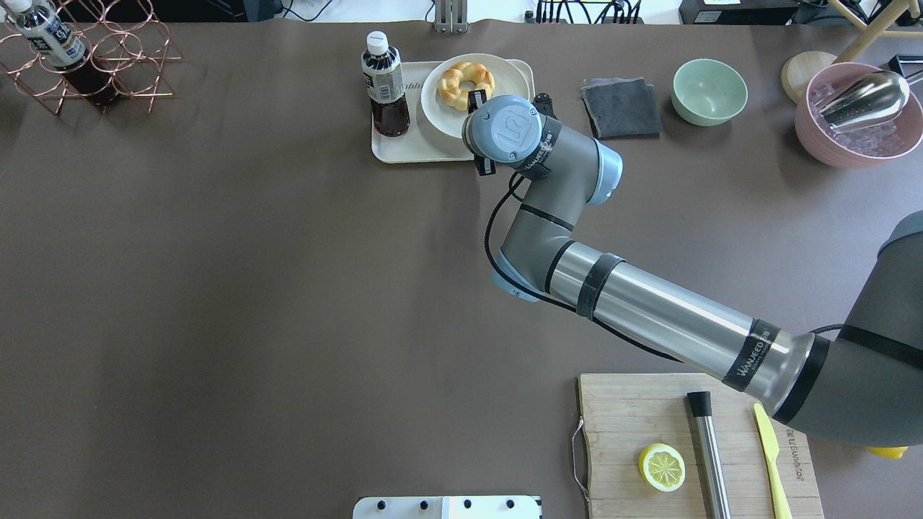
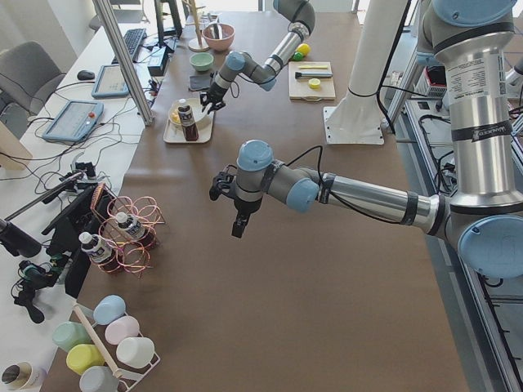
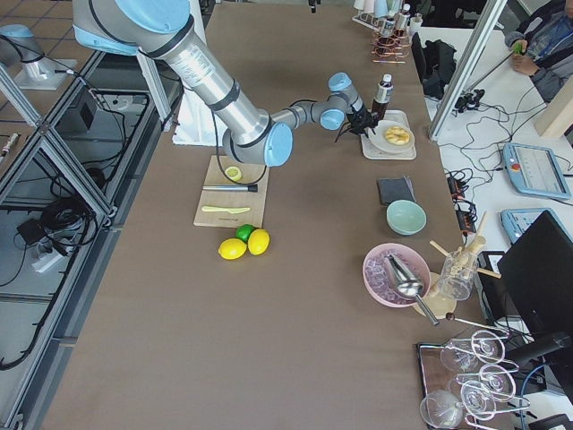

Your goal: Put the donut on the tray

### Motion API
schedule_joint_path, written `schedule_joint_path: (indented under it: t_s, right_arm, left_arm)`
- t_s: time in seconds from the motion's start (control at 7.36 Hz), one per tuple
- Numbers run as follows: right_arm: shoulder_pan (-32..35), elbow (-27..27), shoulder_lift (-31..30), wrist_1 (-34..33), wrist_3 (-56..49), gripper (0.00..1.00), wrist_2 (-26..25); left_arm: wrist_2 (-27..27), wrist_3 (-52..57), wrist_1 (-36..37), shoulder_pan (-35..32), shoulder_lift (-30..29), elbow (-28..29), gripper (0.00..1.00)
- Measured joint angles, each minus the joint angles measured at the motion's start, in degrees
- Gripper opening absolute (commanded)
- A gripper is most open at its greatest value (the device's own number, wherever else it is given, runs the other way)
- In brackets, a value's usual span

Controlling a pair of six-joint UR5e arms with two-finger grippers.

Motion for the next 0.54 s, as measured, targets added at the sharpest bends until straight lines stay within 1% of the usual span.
schedule_joint_path:
  t_s: [0.27,0.41,0.54]
  right_arm:
    - [0.59,0.85,-0.1,-0.47,-9.93,1.0,0.83]
    - [1.54,3.56,-1.48,-1.63,-16.69,1.0,4.51]
    - [2.94,7.93,-3.42,-4.51,-24.17,1.0,9.83]
  left_arm:
    - [-0.95,0.1,0.25,-0.13,0.18,0.37,0.97]
    - [-1.11,0.12,0.3,-0.43,0.25,0.27,0.97]
    - [-1.17,0.15,0.33,-1.09,0.59,0.17,0.97]
